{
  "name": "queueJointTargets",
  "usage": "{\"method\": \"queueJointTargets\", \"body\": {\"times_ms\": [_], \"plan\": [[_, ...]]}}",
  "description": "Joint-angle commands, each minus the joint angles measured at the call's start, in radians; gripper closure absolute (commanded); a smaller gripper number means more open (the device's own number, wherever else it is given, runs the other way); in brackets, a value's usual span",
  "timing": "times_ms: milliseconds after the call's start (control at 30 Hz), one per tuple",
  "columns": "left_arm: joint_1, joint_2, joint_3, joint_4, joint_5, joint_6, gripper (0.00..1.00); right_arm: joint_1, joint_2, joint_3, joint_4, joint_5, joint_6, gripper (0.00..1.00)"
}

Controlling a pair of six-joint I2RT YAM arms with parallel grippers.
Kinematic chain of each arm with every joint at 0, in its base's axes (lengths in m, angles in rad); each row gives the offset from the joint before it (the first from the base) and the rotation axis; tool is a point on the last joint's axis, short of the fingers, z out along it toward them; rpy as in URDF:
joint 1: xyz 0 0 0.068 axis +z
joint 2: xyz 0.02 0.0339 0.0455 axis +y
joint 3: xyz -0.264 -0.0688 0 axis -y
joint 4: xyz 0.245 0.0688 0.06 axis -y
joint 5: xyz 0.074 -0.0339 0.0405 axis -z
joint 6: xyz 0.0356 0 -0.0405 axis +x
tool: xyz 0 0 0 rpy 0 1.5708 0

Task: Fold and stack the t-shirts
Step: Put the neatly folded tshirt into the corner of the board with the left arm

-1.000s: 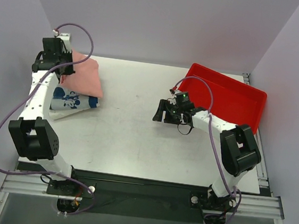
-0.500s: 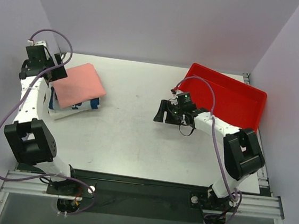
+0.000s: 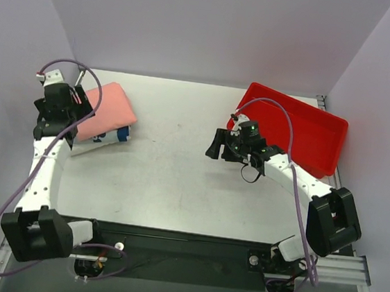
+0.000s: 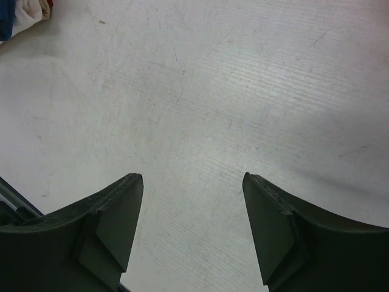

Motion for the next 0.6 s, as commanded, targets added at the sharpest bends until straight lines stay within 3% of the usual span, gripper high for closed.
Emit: {"method": "queueJointTargets", "body": {"times_ms": [0, 200, 567], "plan": [[-0.124, -0.156, -0.097, 0.092, -0.089, -0.035, 0.03, -0.002, -0.086, -0.023, -0.032, 0.040, -0.009, 0.32], [-0.371, -0.385, -0.280, 0.118, -0.177, -0.038, 0.03, 0.015, -0.221, -0.077, -0.055, 0.123, -0.009, 0.32], [-0.555, -0.526, -0.418, 0.142, -0.082, -0.073, 0.03, 0.035, -0.565, -0.233, -0.170, 0.325, 0.020, 0.32]]}}
